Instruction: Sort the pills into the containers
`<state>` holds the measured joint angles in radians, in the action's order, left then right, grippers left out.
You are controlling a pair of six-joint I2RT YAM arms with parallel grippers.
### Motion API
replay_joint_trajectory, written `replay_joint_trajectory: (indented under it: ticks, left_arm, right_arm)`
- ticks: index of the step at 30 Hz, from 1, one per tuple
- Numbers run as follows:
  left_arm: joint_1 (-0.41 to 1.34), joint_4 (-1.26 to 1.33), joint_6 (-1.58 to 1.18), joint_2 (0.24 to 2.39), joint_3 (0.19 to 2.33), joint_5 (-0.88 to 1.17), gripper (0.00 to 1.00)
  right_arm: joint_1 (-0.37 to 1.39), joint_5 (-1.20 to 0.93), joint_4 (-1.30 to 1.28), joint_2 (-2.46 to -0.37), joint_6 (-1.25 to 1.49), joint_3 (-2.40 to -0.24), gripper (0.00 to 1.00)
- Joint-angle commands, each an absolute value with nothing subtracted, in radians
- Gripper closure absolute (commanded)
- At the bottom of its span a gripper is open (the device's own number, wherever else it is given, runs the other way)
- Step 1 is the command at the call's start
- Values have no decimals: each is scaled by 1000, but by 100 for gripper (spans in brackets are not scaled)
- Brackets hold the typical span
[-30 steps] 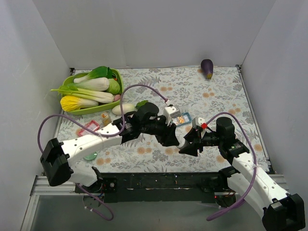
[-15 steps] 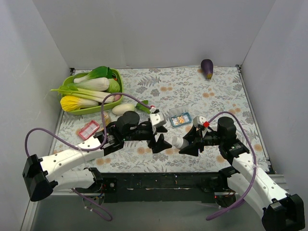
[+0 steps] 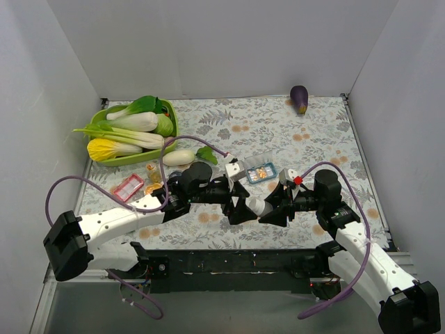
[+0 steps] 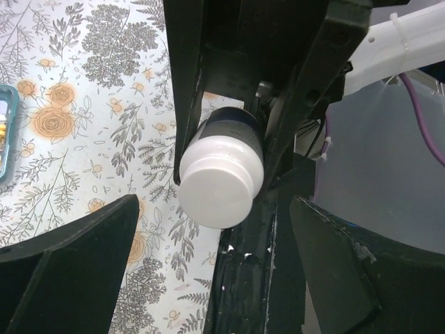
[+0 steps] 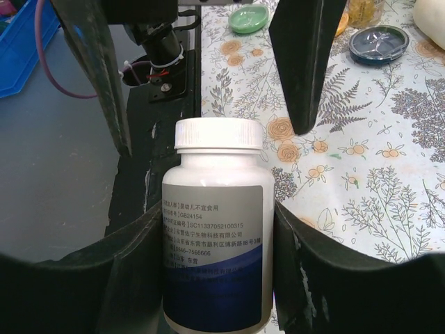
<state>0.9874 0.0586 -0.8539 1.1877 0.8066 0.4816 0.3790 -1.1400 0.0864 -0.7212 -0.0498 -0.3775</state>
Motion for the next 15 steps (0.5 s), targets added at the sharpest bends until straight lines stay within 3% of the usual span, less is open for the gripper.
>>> replay_joint_trajectory:
  ticks: [1, 8, 12, 15]
  left_arm:
    - [985, 133, -899, 1235, 839, 534, 14]
    - [985, 141, -926, 1269, 859, 555, 41]
    - [985, 155, -943, 1262, 859, 563, 43]
    - [985, 161, -954, 1256, 857, 571, 38]
  right_arm:
    - [376, -1161, 141, -706, -37, -377, 99]
    - [376, -1161, 141, -704, -35, -370, 99]
    - [377, -1160, 140, -704, -35, -370, 99]
    - [377, -1158, 141, -704, -35, -370, 99]
